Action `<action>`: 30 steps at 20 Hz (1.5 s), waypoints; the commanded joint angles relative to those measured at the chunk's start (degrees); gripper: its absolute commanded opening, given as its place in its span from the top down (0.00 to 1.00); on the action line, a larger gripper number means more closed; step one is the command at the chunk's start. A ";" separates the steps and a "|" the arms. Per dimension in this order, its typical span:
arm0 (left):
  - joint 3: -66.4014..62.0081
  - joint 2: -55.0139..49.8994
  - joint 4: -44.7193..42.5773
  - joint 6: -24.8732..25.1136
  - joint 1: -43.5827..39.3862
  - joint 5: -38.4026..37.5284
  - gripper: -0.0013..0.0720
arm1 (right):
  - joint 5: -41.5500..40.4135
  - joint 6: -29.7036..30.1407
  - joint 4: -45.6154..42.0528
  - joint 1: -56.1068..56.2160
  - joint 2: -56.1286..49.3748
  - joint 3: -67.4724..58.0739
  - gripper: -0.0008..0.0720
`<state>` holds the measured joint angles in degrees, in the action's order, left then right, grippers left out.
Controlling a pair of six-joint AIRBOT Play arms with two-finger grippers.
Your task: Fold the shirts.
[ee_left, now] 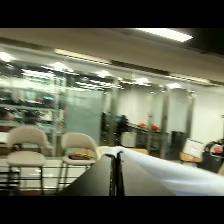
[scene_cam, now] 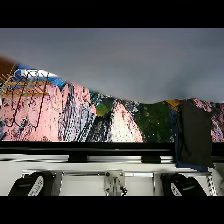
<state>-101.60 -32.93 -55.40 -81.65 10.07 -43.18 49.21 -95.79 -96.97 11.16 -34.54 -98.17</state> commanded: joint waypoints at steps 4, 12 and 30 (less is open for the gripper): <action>6.08 2.36 -11.28 -8.20 3.23 -12.02 0.94 | 11.19 0.63 -0.66 0.02 -2.82 -1.38 0.90; 37.44 -5.90 -12.90 -5.88 3.23 -8.66 0.94 | 19.28 -0.96 5.29 0.02 -28.98 12.09 0.90; 36.72 -46.58 4.35 -3.48 1.95 -5.99 0.06 | 3.30 -3.41 28.87 -1.01 -57.94 13.09 0.24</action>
<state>-61.73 -78.46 -51.55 -87.35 9.41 -36.21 45.71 -103.26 -69.84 11.11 -94.04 -84.68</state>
